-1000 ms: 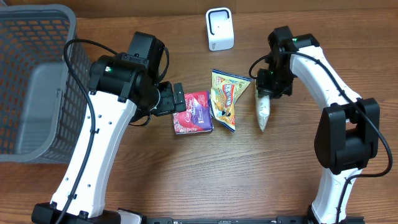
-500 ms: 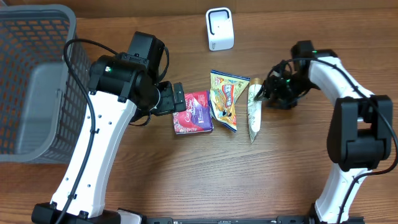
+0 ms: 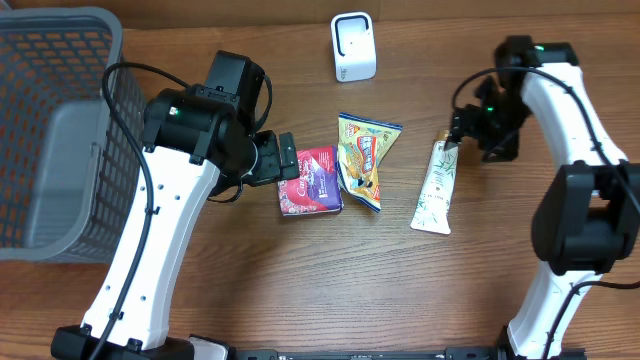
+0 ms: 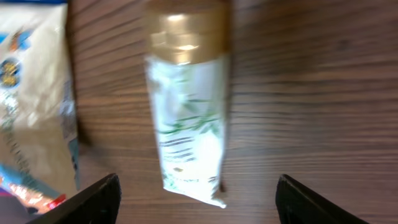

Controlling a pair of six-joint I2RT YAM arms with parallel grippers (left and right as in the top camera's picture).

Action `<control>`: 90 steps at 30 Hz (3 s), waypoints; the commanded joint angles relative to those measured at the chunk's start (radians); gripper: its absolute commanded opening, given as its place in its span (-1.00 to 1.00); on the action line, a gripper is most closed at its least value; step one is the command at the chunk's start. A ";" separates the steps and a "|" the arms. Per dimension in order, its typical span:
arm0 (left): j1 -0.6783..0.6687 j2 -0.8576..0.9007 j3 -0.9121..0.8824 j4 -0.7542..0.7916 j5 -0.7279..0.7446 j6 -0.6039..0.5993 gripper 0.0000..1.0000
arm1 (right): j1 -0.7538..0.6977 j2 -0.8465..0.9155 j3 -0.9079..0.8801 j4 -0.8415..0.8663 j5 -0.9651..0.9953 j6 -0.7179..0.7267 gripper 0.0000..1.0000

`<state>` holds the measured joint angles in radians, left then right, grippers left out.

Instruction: Scan the item barcode

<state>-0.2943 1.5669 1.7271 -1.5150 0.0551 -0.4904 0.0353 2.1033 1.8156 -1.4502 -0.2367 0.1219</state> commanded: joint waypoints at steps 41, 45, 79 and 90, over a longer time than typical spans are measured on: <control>-0.001 -0.011 0.014 0.002 -0.007 0.016 0.99 | 0.158 -0.015 0.072 0.968 0.145 0.363 -0.93; -0.001 -0.011 0.014 0.002 -0.007 0.016 0.99 | 0.182 0.007 0.072 1.180 0.147 0.492 -0.93; -0.001 -0.011 0.014 0.002 -0.007 0.016 1.00 | 0.270 0.231 0.095 1.561 0.363 0.726 -0.93; -0.001 -0.011 0.014 0.002 -0.007 0.016 0.99 | 0.261 0.231 0.095 1.569 0.348 0.773 -0.93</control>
<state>-0.2943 1.5669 1.7271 -1.5150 0.0551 -0.4904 0.2958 2.3722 1.8660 0.0902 0.0967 0.8837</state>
